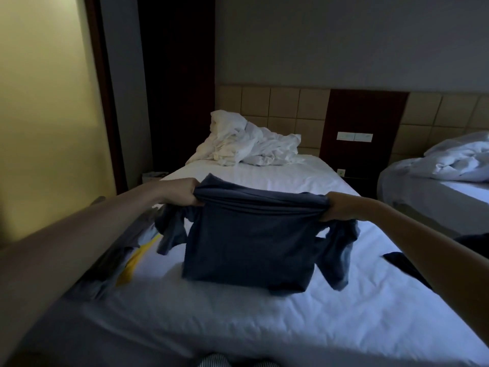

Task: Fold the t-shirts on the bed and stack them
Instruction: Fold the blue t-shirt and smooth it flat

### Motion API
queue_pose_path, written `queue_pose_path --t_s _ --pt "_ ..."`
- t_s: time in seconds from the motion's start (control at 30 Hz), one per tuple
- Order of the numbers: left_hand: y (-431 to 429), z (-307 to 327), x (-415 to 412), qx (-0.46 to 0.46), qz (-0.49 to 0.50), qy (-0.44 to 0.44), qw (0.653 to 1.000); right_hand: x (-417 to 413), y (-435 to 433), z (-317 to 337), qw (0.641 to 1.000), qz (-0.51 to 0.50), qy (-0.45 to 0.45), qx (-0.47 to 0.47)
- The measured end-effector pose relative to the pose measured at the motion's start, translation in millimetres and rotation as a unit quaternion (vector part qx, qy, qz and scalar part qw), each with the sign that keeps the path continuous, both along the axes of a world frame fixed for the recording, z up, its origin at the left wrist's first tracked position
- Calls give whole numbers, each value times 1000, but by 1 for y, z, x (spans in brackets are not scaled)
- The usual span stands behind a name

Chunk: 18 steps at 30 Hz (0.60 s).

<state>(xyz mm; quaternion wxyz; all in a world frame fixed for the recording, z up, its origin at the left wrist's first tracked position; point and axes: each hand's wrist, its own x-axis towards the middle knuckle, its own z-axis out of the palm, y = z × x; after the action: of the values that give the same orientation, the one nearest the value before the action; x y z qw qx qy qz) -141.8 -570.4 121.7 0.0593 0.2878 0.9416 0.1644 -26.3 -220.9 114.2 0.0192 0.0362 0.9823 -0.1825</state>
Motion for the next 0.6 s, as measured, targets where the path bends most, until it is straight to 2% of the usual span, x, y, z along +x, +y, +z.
queue_pose_path --t_s 0.1,0.2,0.27,0.37,0.47,0.6 --pt "-1 -9 4 38 5 -64 997 6 0 -11 996 19 -22 -80" --pt "-3 -26 3 68 -9 -154 986 6 1 -22 997 29 -56 -41" --pt "-2 -40 -2 33 -30 -170 985 0 3 -32 997 30 -67 -16" --pt "10 -66 -17 -82 -44 -109 990 -19 3 -53 997 29 -38 59" --pt "26 -80 -44 -77 15 -22 997 -51 7 -73 990 -16 31 135" --pt "53 -57 -92 -74 70 109 989 -107 29 -69 976 -100 128 148"
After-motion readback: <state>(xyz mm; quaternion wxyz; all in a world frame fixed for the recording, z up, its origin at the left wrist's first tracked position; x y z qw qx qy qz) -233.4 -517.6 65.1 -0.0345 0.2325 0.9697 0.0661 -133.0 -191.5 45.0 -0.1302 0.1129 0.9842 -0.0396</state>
